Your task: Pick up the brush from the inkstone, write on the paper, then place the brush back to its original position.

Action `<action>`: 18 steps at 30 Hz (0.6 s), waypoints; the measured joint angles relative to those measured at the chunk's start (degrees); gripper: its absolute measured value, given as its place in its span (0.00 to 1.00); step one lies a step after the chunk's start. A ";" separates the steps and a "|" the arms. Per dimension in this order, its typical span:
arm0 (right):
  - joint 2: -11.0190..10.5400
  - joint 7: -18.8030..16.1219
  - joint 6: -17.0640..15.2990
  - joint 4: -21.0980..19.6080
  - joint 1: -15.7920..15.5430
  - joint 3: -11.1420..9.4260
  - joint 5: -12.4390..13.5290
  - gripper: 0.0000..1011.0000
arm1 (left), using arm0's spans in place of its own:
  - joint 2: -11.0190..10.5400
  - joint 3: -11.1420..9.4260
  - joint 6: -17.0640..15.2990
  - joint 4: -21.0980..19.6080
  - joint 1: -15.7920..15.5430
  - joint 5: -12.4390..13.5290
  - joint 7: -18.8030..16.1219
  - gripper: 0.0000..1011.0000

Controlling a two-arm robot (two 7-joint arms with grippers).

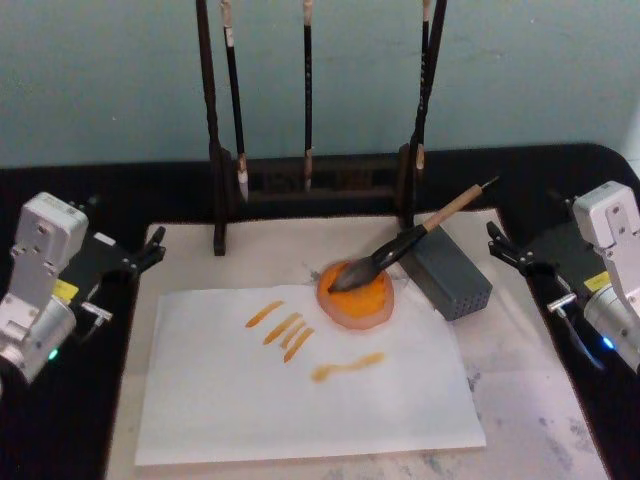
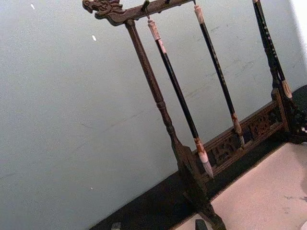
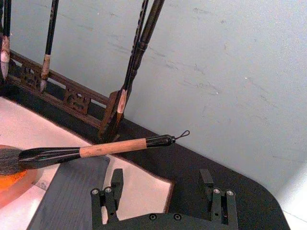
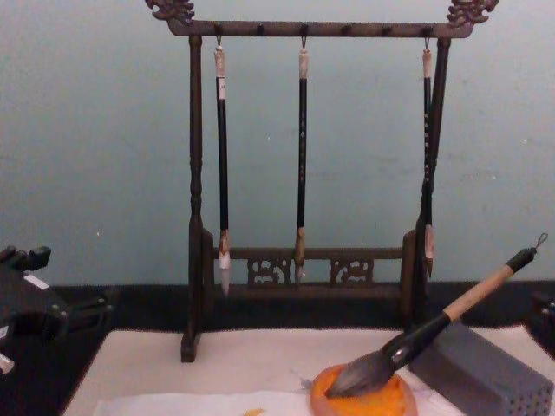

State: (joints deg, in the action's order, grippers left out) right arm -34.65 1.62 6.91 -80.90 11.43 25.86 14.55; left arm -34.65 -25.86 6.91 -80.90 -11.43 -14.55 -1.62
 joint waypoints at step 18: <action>0.00 0.00 0.00 0.00 0.00 0.00 0.00 0.99 | 0.00 0.00 0.00 0.00 0.00 0.00 0.00 0.99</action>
State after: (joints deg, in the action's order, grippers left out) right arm -34.65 1.62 6.91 -80.90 11.43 25.86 14.55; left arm -34.65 -25.86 6.91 -80.90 -11.43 -14.55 -1.62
